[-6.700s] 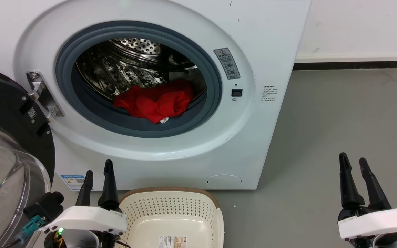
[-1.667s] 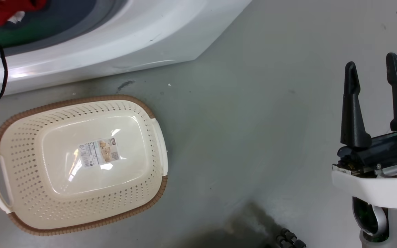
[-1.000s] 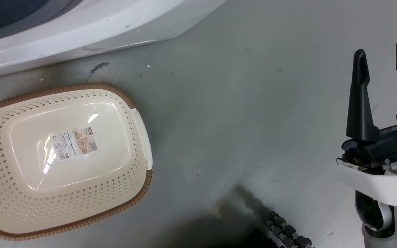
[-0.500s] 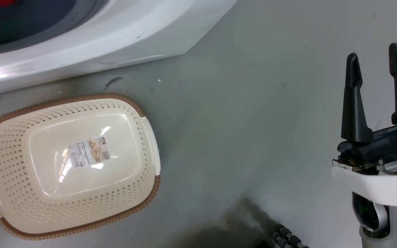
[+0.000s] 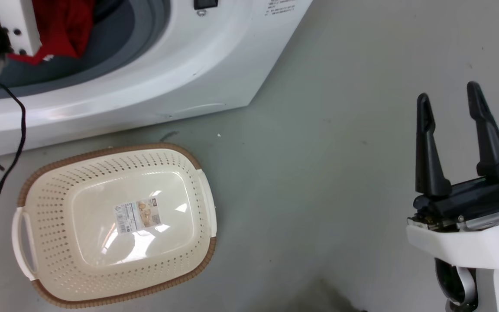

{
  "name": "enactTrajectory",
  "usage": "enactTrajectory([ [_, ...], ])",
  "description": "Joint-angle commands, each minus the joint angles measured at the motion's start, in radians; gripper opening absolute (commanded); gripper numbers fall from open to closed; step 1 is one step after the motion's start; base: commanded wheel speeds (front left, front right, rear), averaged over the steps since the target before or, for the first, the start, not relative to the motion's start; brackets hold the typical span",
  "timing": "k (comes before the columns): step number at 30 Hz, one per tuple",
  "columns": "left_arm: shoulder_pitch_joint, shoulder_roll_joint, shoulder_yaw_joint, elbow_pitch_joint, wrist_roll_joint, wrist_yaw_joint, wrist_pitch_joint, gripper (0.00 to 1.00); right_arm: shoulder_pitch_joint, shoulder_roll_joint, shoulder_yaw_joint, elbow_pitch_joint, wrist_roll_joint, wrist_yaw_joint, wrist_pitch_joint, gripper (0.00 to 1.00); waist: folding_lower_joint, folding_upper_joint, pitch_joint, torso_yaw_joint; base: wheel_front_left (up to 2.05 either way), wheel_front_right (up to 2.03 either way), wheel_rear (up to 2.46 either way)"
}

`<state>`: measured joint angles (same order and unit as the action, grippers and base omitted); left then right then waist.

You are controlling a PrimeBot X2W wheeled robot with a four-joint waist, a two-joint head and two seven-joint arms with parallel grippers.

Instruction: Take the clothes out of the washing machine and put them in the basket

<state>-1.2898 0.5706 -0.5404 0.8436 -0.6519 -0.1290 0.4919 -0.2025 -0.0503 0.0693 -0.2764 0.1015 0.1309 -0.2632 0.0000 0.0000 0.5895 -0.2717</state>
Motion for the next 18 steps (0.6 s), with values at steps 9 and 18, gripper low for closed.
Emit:
enactTrajectory([
  [9, 0.165, 0.023, -0.065, -0.085, -0.078, 0.000, -0.145, 0.00, 0.052, 0.000, 0.012, 0.024, -0.032, 0.000, -0.002, 1.00, 0.0000, 0.0000, -0.119, 0.044, 0.00, 0.00, 0.00],
  [18, 0.309, -0.005, -0.071, -0.134, -0.069, 0.026, -0.348, 0.00, 0.109, 0.000, 0.012, 0.039, -0.054, 0.000, -0.002, 1.00, 0.0000, 0.0000, -0.216, 0.072, 0.00, 0.00, 0.00],
])
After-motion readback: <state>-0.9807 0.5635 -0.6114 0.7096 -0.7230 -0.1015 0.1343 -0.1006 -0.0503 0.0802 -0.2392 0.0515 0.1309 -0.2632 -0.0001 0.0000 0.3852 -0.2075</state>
